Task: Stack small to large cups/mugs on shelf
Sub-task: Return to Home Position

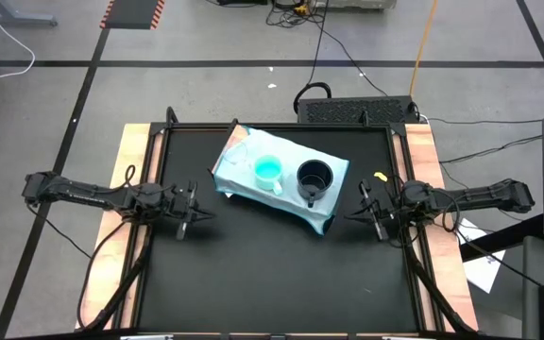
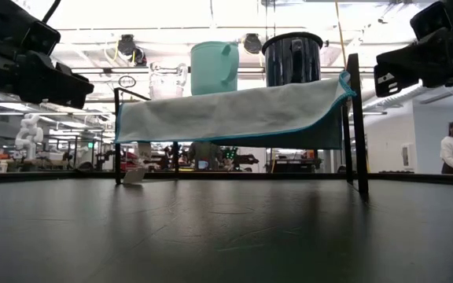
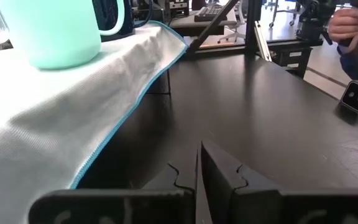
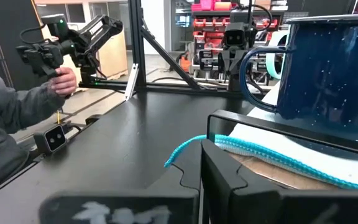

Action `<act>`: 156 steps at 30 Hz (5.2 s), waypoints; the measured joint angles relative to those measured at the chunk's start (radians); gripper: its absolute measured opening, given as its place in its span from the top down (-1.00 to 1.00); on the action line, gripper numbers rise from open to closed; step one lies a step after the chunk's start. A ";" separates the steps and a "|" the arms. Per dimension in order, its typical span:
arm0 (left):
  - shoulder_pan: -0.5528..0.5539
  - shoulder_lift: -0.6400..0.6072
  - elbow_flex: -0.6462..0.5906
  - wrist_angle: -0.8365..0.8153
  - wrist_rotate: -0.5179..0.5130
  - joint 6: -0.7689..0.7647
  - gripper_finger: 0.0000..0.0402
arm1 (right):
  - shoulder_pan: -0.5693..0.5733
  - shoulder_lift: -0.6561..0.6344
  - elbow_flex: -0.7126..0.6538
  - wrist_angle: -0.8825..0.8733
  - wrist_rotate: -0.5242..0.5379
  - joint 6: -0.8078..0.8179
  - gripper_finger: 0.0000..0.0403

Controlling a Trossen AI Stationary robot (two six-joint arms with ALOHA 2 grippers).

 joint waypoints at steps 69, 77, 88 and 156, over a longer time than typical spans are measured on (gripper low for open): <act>0.000 0.000 0.000 0.004 -0.002 0.004 0.85 | 0.000 0.000 0.000 -0.001 0.000 0.001 1.00; 0.000 0.000 0.000 0.004 -0.002 0.004 0.85 | 0.000 0.000 0.000 -0.001 0.000 0.001 1.00; 0.000 0.000 0.000 0.004 -0.002 0.004 0.85 | 0.000 0.000 0.000 -0.001 0.001 0.001 1.00; 0.000 0.000 0.000 0.004 -0.002 0.004 0.85 | 0.000 0.000 0.000 -0.001 0.000 0.001 1.00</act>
